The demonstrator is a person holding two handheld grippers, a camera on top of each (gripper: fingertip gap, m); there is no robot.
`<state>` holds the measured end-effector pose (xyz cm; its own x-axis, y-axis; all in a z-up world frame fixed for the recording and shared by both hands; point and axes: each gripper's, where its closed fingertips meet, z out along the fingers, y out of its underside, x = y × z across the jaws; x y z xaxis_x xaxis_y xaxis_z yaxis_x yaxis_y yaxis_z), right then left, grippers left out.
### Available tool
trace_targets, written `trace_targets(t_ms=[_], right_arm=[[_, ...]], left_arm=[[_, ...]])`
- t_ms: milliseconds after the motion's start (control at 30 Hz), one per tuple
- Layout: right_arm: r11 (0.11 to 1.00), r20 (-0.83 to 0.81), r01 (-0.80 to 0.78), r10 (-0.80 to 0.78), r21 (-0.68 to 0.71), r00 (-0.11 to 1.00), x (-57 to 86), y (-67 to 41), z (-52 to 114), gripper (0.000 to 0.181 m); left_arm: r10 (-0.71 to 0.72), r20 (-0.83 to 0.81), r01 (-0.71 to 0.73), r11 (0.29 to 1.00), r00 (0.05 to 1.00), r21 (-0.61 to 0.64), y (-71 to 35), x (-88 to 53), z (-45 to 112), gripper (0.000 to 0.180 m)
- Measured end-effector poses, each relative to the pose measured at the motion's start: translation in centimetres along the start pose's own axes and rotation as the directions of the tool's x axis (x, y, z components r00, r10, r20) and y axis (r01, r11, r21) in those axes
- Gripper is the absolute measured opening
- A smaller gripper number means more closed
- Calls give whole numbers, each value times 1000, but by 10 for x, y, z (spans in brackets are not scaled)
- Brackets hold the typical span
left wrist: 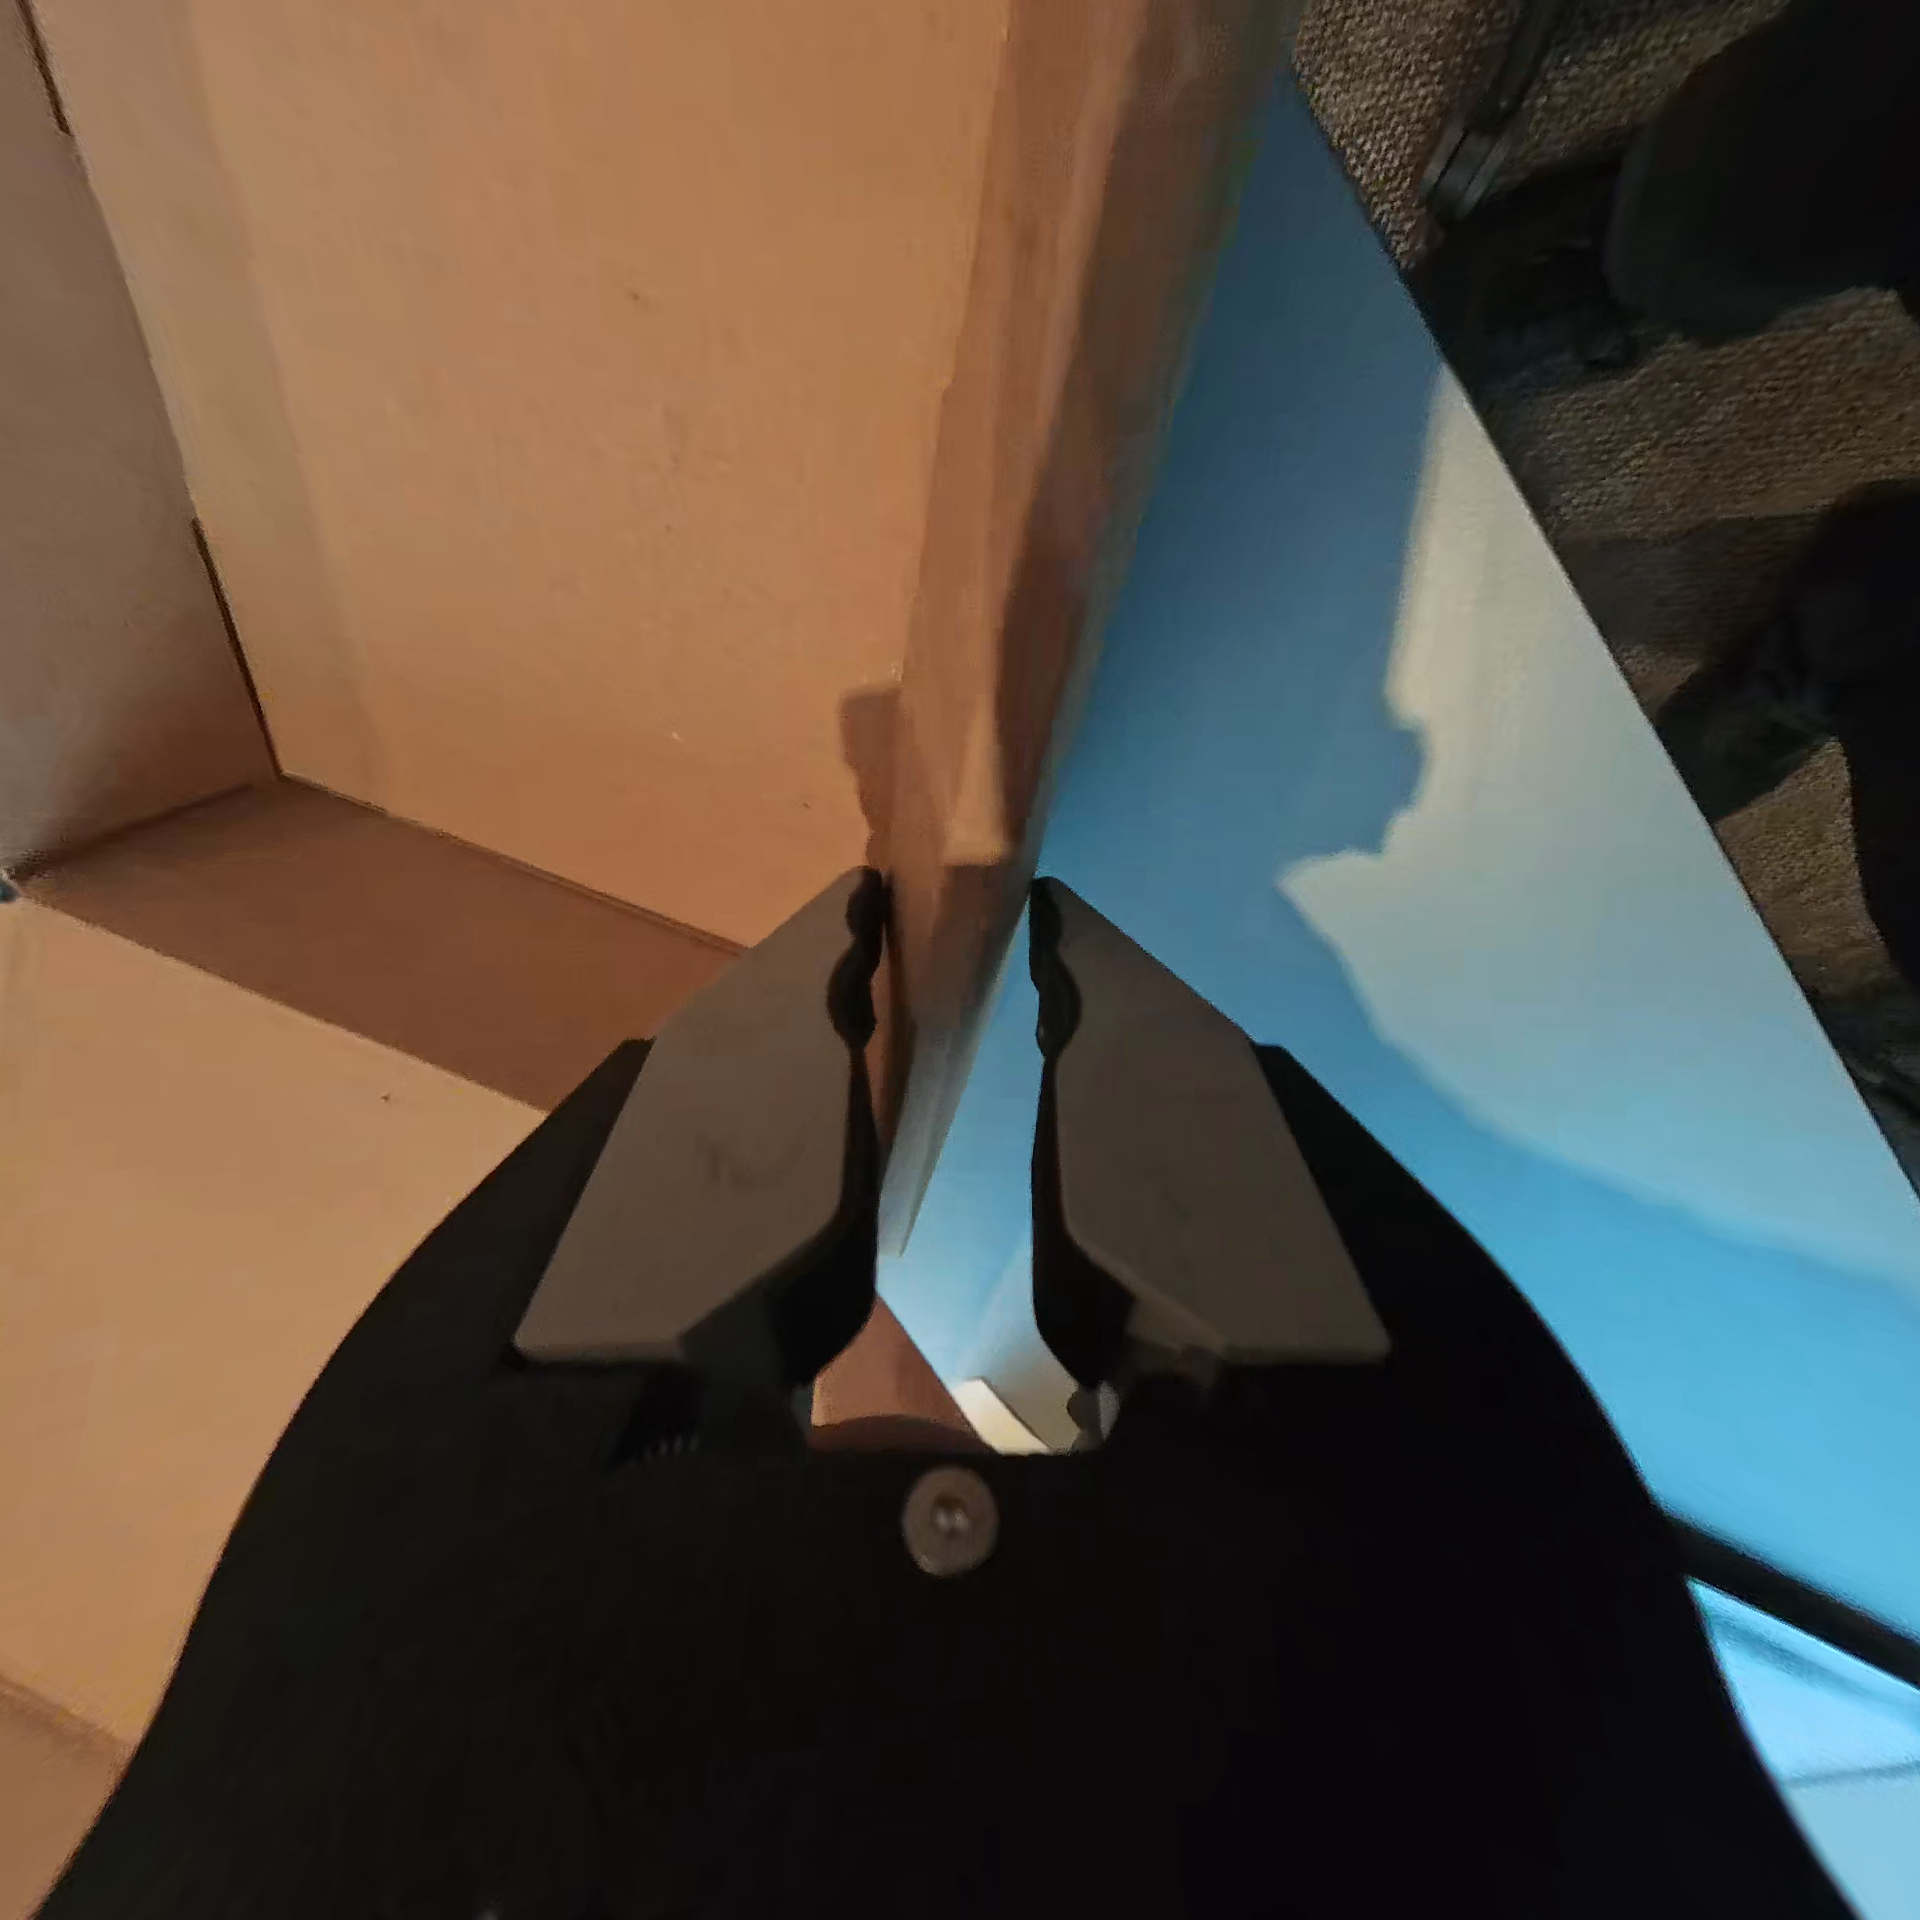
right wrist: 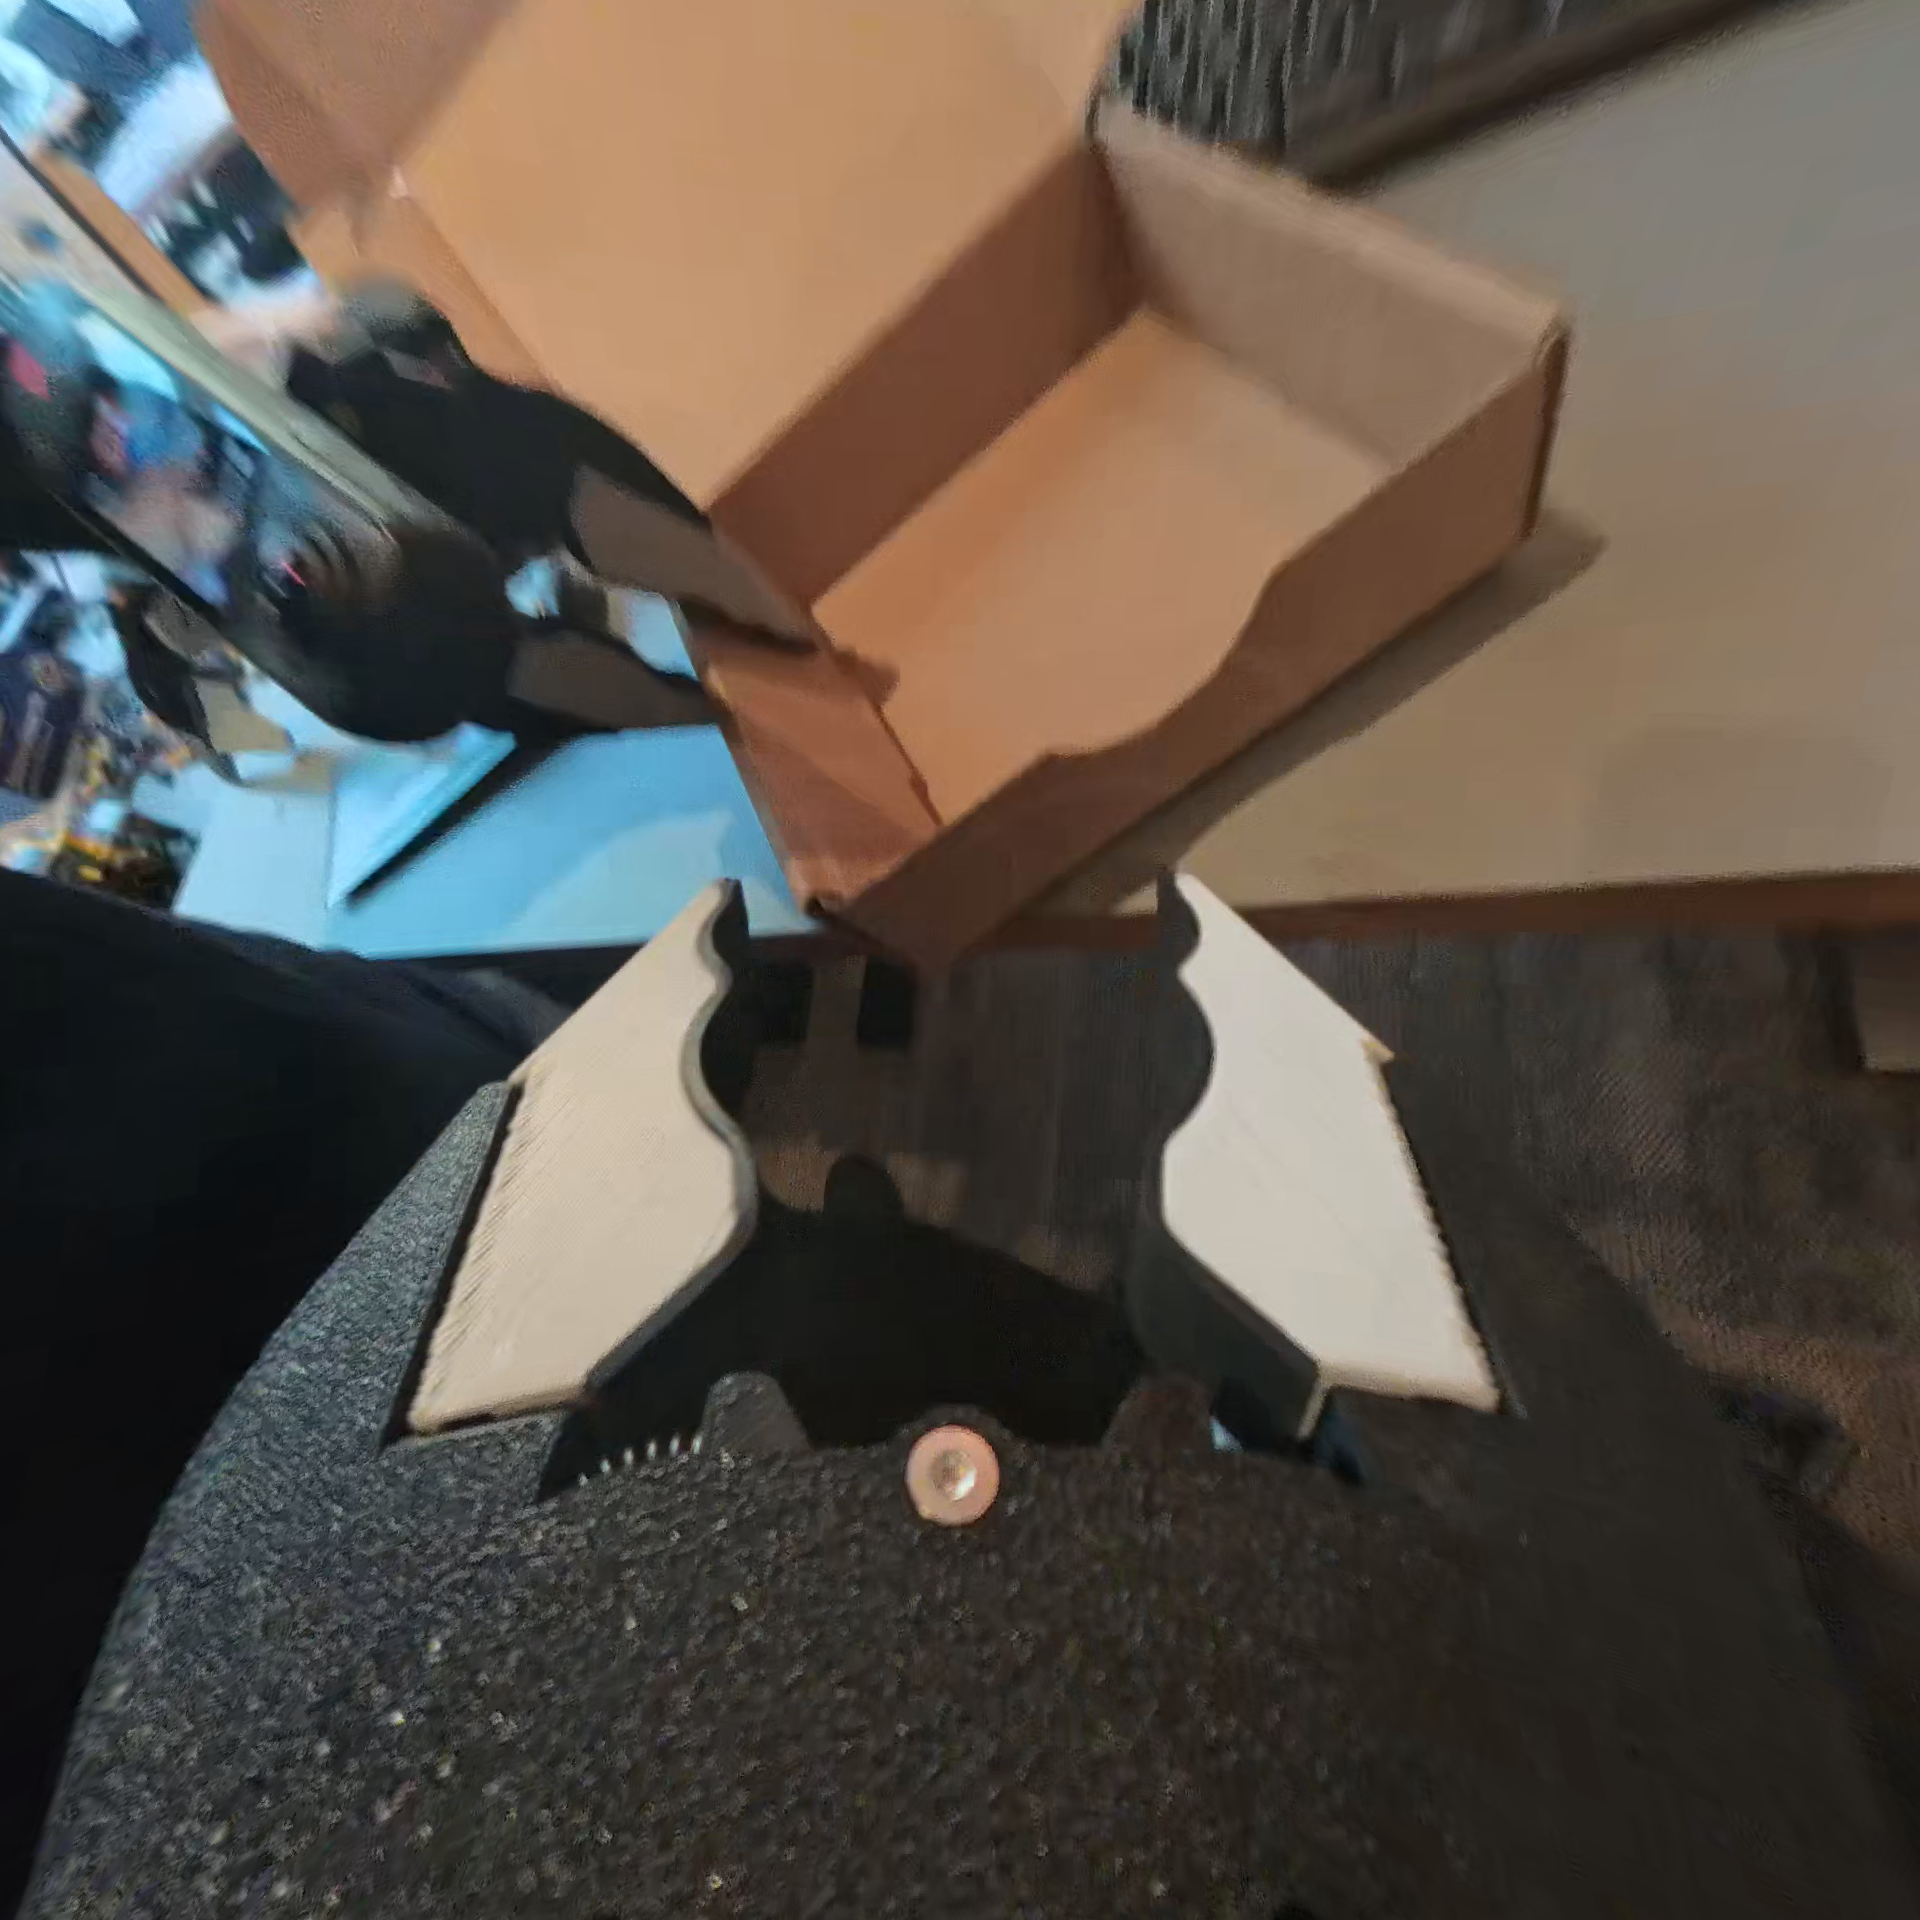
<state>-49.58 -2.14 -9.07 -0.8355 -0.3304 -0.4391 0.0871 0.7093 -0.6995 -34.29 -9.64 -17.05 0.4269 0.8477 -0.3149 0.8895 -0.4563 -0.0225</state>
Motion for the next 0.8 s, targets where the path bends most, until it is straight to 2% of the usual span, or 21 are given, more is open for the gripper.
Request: trace_targets(t_ms=[133, 267, 333, 433, 467, 533, 567, 633, 700, 733, 800], right_arm=[[983, -44, 120, -127, -142, 991, -4, 37, 29, 71], [962, -1, 168, -172, -217, 985, -20, 53, 60, 62], [949, -70, 200, -223, -243, 972, -14, 52, 70, 66], [929, -67, 253, -281, -269, 957, -16, 46, 79, 88], [917, -60, 270, -300, -293, 952, -13, 43, 78, 85], [899, -110, 302, -351, -318, 930, 0, 33, 66, 58], [890, -149, 345, -400, -296, 904, 3, 21, 57, 57], [816, -101, 489, -539, -307, 836, -9, 11, 49, 56], [687, 2, 590, -651, -425, 759, -8, 22, 55, 76], [648, 52, 615, -669, -449, 742, -8, 22, 56, 78], [583, 117, 643, -689, -497, 716, -2, 12, 54, 62]], left_arm=[[-26, -44, 25, 1000, 999, -18, -1, 1, 3, 26], [-13, -57, 13, 1000, 998, 0, -7, 4, 2, 20], [40, -45, -42, 998, 998, -39, -7, 6, 5, 15], [64, -147, -73, 996, 987, -53, -10, 18, 6, 6], [83, -165, -92, 995, 983, -47, -10, 19, 5, 6], [45, -235, -46, 999, 971, 1, -15, 22, 3, 6], [22, -277, -16, 1000, 961, 25, -18, 26, 1, 6], [9, -298, 6, 999, 955, 51, -20, 27, 1, 5], [15, -292, 7, 997, 956, 76, -21, 27, 2, 5], [10, -297, 16, 996, 955, 84, -21, 28, 2, 5], [3, -305, 28, 995, 952, 95, -20, 28, 1, 5]])
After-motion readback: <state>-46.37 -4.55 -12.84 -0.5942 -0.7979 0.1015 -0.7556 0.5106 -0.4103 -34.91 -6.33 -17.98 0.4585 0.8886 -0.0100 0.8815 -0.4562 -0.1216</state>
